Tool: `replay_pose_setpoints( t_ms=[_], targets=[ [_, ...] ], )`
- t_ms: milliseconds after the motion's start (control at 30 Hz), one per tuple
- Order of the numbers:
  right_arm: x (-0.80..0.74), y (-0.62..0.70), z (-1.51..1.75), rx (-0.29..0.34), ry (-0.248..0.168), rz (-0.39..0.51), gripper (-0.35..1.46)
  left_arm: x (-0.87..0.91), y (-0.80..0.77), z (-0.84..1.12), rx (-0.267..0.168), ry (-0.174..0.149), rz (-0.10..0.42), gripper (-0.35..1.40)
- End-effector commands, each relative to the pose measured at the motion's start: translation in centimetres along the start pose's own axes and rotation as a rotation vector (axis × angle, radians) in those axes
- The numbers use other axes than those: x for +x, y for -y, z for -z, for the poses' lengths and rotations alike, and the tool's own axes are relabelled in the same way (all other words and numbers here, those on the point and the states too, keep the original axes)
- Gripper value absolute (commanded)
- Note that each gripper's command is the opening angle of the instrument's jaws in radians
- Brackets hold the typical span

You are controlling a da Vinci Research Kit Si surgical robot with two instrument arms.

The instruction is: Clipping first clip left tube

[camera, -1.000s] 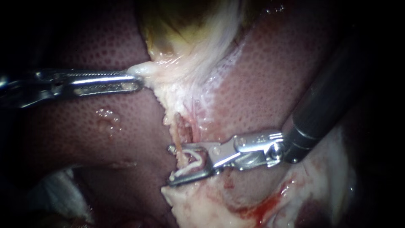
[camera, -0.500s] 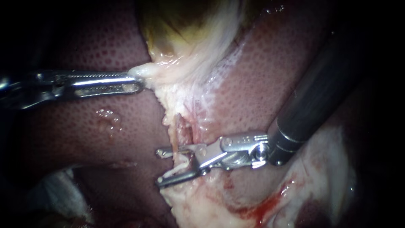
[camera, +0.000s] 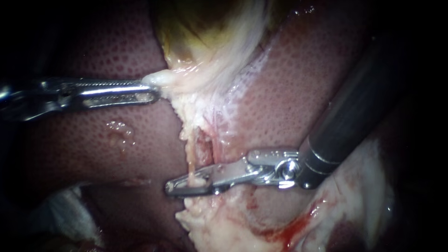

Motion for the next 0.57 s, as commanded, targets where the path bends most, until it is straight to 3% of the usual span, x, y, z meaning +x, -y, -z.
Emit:
replay_pose_setpoints(
  t_ms=[33, 567],
  targets=[
    [0.00, 0.00, 0.00, 0.001, 0.002, 0.001, -0.35, 0.00, 0.00, 0.00, 0.000, 0.000, 0.000, -0.35],
    [0.00, 0.02, 0.00, 0.000, 0.008, 0.001, -0.35, 0.00, 0.00, 0.00, 0.000, 0.000, 0.000, -0.35]
  ],
)
